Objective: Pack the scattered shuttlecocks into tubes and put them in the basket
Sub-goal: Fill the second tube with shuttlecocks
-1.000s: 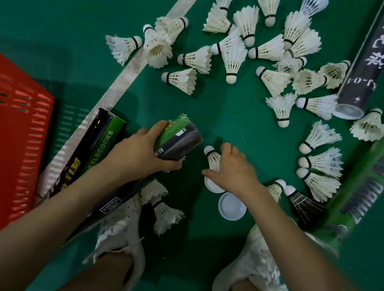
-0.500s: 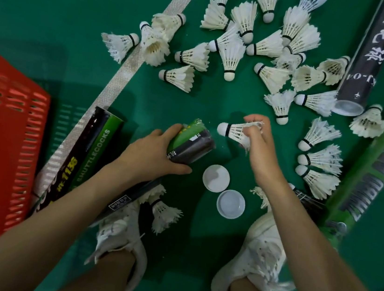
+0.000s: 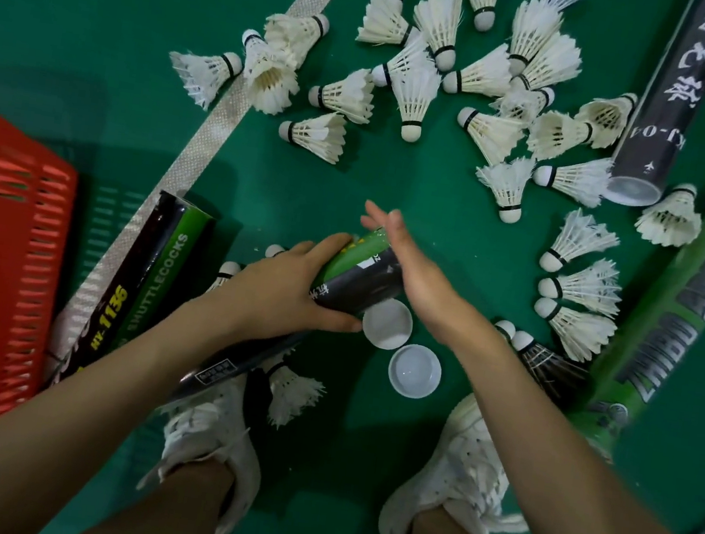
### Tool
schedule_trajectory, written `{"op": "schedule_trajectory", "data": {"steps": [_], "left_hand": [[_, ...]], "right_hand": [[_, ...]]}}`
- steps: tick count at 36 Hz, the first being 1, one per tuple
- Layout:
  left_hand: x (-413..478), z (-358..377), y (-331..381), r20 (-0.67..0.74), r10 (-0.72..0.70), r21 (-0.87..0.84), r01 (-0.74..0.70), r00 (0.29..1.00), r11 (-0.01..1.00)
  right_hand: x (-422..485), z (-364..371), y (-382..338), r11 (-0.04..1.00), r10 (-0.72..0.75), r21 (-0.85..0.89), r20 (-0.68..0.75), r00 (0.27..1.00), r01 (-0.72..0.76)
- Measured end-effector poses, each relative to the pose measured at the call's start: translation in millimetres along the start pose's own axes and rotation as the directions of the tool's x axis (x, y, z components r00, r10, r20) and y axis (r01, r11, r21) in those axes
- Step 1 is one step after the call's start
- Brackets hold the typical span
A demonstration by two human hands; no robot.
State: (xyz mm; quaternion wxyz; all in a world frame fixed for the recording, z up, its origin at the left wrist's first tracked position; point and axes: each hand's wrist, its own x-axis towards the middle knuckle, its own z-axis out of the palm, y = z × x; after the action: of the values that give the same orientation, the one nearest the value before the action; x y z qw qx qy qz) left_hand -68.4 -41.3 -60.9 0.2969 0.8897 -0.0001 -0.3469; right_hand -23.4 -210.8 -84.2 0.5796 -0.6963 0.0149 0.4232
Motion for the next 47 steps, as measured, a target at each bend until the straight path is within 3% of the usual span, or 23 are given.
{"op": "schedule_trajectory", "data": {"steps": [3, 7, 10, 15, 21, 25, 28, 35, 38, 43, 47], "left_hand": [[-1, -2, -5, -0.028, -0.045, -0.003, 0.045, 0.999, 0.999], [-3, -11, -18, -0.152, -0.157, -0.025, 0.155, 0.976, 0.988], [-7, -17, -32, -0.208, -0.211, -0.071, 0.201, 0.955, 0.977], [-16, -19, -46, -0.246, -0.246, -0.051, 0.24, 0.938, 0.969], [-23, -17, -53, -0.266, -0.273, -0.085, 0.259, 0.925, 0.962], [-24, -16, -56, -0.257, -0.288, -0.109, 0.268, 0.923, 0.957], [-24, -17, -59, -0.249, -0.294, -0.116, 0.273, 0.923, 0.955], [-23, -18, -61, -0.193, -0.289, -0.111, 0.272, 0.938, 0.956], [-23, -16, -61, -0.171, -0.284, -0.101, 0.27, 0.943, 0.958], [-20, -14, -50, -0.131, -0.256, -0.045, 0.253, 0.958, 0.967], [-17, -13, -40, -0.116, -0.228, -0.016, 0.227, 0.967, 0.974]], "right_hand": [[5, 1, -1, 1.0, -0.02, -0.009, -0.017, 1.0, 0.02], [14, 4, 9, 1.0, -0.005, -0.001, -0.237, 0.971, 0.005], [16, 6, 21, 0.99, 0.016, -0.128, -0.271, 0.963, -0.053], [14, 21, 39, 0.929, -0.089, -0.368, -0.102, 0.991, 0.046], [26, 46, 45, 0.714, -0.168, -0.678, 0.077, 0.983, 0.175], [36, 58, 43, 0.578, -0.176, -0.777, 0.178, 0.968, 0.248], [43, 60, 41, 0.541, -0.173, -0.807, 0.168, 0.97, 0.237], [47, 38, 35, 0.759, -0.257, -0.635, -0.093, 0.962, 0.142], [44, 11, 33, 0.835, -0.198, -0.549, -0.269, 0.943, 0.019], [36, -29, 28, 0.978, -0.079, -0.203, -0.567, 0.82, -0.046], [34, -43, 16, 0.99, 0.093, 0.14, -0.621, 0.778, -0.007]]}}
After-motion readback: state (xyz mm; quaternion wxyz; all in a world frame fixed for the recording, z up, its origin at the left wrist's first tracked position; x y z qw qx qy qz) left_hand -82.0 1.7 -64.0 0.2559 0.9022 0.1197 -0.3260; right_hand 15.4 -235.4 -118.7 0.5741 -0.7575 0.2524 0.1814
